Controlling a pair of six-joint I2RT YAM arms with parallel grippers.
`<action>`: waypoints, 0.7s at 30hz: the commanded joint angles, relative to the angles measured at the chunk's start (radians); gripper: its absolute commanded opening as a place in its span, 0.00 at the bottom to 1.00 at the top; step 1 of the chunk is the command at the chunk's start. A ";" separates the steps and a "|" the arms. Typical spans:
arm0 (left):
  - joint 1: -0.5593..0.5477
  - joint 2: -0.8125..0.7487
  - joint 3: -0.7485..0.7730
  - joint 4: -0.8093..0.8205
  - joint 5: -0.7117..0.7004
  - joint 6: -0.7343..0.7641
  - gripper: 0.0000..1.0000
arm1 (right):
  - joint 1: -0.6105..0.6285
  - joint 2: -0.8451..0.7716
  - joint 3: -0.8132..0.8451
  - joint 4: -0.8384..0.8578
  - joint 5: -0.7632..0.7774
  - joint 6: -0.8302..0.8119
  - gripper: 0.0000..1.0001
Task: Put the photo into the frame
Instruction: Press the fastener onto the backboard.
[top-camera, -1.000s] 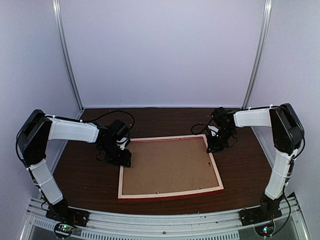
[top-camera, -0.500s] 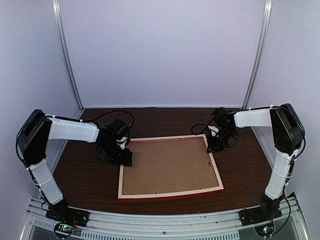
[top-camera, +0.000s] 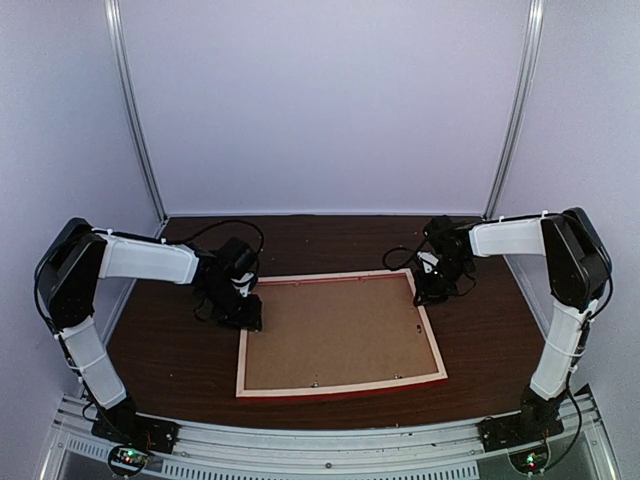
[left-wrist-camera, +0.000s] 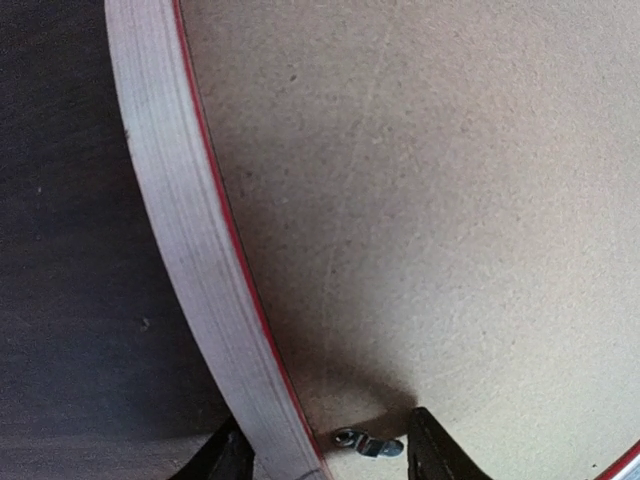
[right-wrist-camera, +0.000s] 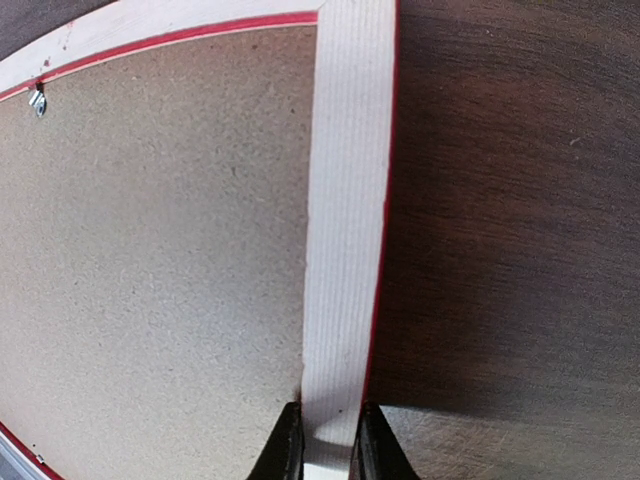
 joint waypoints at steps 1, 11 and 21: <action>0.013 0.013 -0.027 0.072 -0.035 -0.017 0.51 | 0.003 0.039 -0.048 -0.013 0.009 -0.022 0.09; 0.014 0.006 -0.061 0.049 -0.002 -0.003 0.46 | 0.003 0.039 -0.051 -0.014 0.012 -0.021 0.09; 0.014 -0.011 -0.106 0.010 0.021 0.025 0.35 | 0.002 0.048 -0.045 -0.012 0.011 -0.022 0.09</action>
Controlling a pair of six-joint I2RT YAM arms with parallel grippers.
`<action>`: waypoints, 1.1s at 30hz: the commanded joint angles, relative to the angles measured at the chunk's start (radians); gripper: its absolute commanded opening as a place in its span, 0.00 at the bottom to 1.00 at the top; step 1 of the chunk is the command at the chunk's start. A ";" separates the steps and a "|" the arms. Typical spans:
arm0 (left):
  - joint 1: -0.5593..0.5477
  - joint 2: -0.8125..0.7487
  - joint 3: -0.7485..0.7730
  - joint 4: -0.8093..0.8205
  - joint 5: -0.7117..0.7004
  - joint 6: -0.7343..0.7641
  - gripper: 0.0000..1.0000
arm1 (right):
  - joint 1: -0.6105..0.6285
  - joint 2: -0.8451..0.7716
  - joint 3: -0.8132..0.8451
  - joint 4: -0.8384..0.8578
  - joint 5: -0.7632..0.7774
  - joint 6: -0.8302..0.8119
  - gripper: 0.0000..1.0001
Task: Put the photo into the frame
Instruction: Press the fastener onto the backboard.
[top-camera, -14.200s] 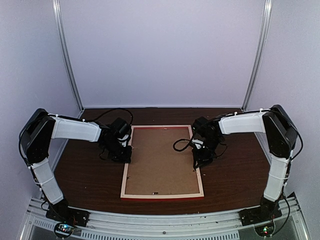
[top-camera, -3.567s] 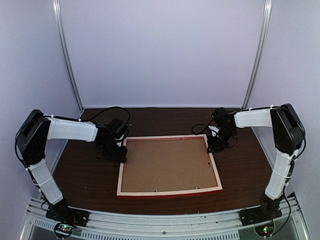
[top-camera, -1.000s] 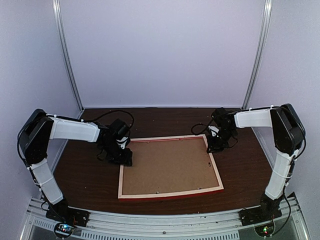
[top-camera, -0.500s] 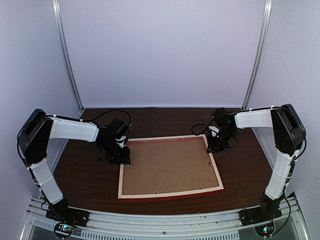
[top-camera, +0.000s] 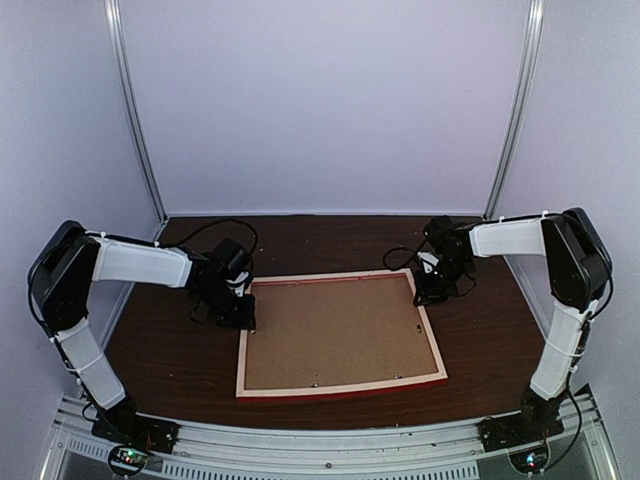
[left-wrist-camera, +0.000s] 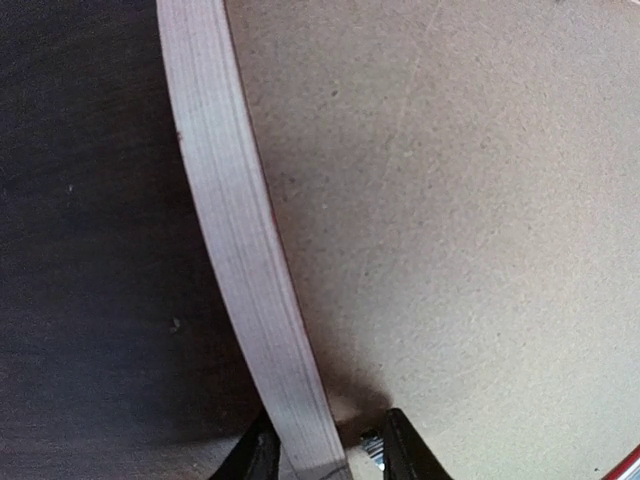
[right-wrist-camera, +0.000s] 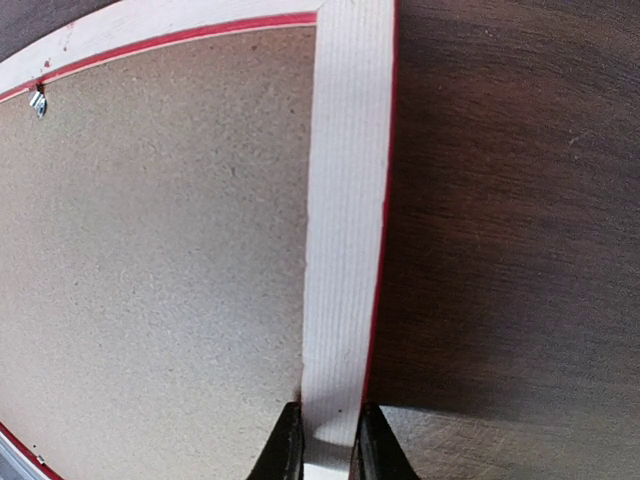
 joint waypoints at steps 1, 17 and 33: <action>-0.003 0.029 -0.048 -0.051 0.020 0.033 0.34 | 0.002 0.052 -0.040 -0.020 0.012 -0.026 0.09; -0.003 -0.001 -0.073 -0.076 0.071 0.069 0.43 | 0.002 0.058 -0.034 -0.020 0.011 -0.025 0.09; -0.003 0.011 -0.064 -0.084 0.024 0.062 0.30 | 0.002 0.053 -0.037 -0.021 0.010 -0.026 0.09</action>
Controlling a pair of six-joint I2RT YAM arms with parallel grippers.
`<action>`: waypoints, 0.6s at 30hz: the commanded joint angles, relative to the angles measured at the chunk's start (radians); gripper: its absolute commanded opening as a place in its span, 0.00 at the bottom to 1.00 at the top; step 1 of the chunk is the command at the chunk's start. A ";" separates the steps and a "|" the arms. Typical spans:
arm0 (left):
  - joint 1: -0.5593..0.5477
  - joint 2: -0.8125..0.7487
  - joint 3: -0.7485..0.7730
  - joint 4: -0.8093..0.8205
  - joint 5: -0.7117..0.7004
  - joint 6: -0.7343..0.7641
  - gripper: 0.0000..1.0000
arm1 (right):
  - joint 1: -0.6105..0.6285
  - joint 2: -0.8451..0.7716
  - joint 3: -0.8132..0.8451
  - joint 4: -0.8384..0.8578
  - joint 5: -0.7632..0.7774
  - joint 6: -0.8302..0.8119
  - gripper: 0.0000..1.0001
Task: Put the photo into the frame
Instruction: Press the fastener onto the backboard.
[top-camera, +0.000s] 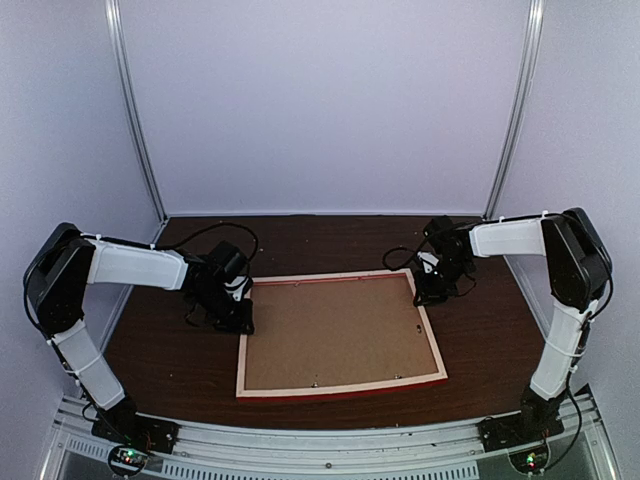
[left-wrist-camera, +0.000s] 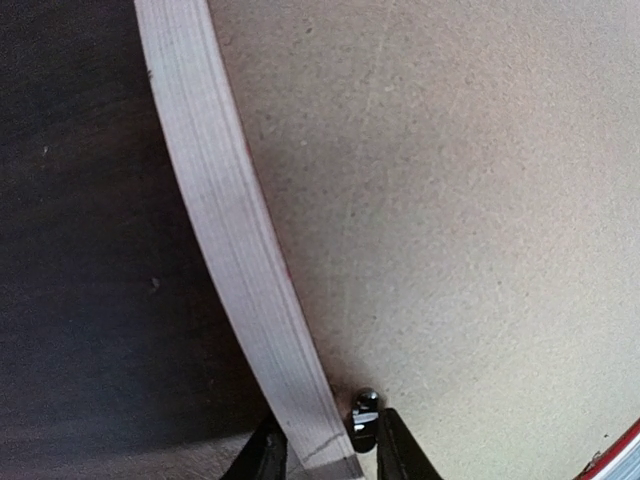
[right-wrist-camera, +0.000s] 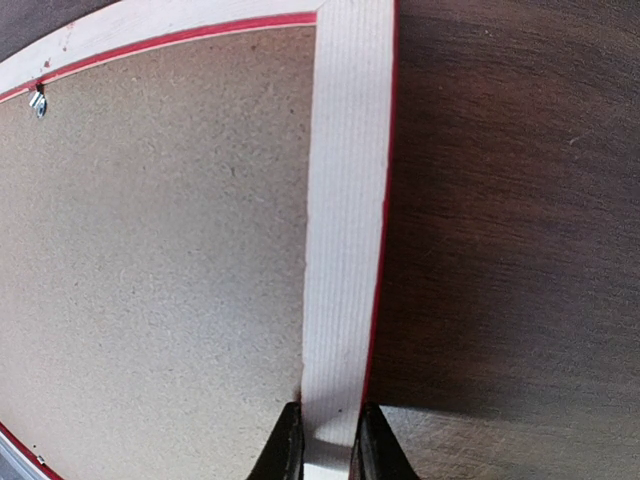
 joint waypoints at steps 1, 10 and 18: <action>-0.007 0.045 -0.026 -0.072 -0.018 0.017 0.29 | 0.003 0.053 -0.038 -0.021 0.010 -0.026 0.09; -0.007 0.051 -0.032 -0.104 -0.068 0.029 0.20 | 0.002 0.056 -0.039 -0.018 0.010 -0.028 0.09; -0.007 0.034 0.004 -0.129 -0.097 0.056 0.35 | 0.002 0.062 -0.035 -0.018 0.009 -0.028 0.09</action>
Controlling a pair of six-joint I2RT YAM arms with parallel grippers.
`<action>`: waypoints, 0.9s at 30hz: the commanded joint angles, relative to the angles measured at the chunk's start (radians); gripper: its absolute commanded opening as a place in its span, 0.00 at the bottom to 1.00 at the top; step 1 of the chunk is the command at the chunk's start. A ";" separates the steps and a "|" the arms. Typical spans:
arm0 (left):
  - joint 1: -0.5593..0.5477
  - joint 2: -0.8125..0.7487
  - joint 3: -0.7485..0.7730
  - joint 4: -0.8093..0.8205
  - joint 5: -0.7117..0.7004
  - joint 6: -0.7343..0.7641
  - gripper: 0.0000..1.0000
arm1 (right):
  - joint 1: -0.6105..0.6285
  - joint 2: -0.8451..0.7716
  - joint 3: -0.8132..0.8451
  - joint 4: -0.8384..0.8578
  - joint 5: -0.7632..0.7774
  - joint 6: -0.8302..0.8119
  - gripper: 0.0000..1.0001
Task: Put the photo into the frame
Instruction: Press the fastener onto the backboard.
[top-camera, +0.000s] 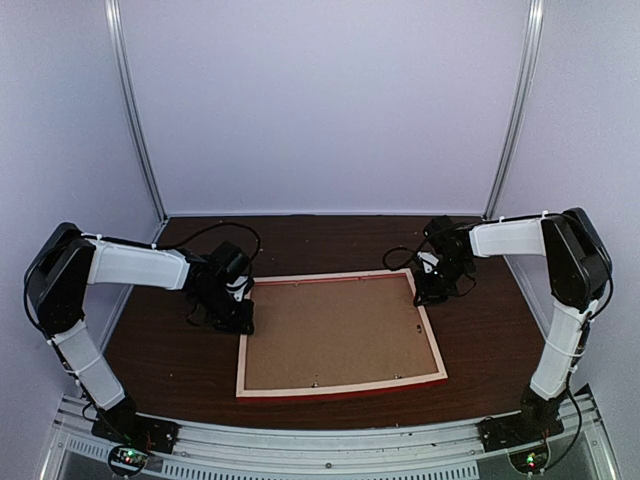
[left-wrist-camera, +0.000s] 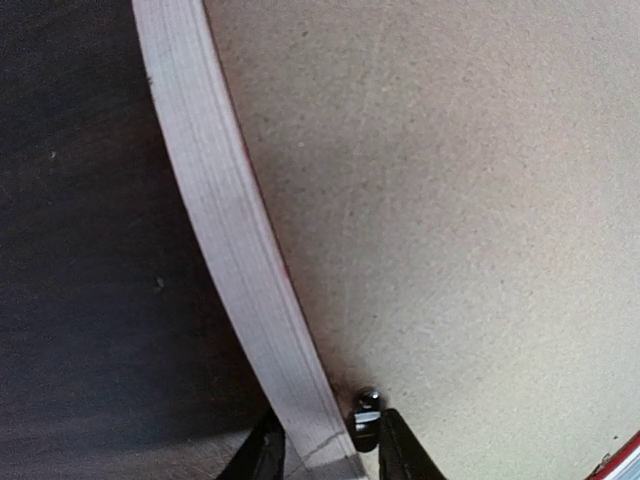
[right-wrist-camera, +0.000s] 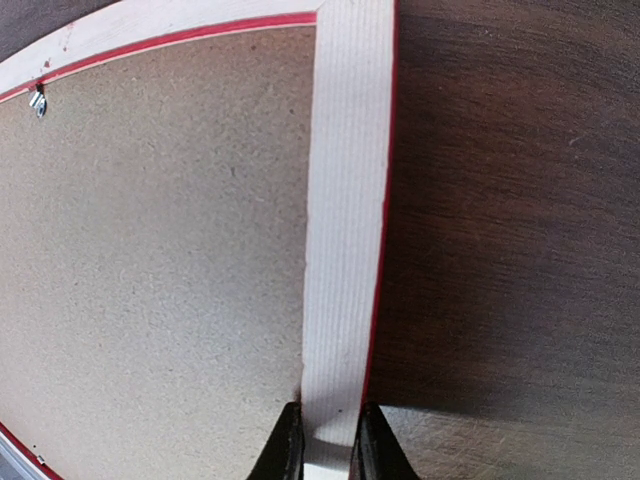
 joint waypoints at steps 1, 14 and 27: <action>0.000 0.032 -0.002 -0.105 -0.038 0.054 0.39 | 0.002 0.062 -0.034 -0.019 0.008 -0.028 0.09; 0.029 0.001 0.019 -0.069 0.052 0.021 0.52 | 0.002 0.070 -0.014 -0.031 0.007 -0.035 0.09; 0.052 0.024 0.048 -0.031 0.093 0.004 0.49 | 0.001 0.074 -0.018 -0.028 0.006 -0.036 0.09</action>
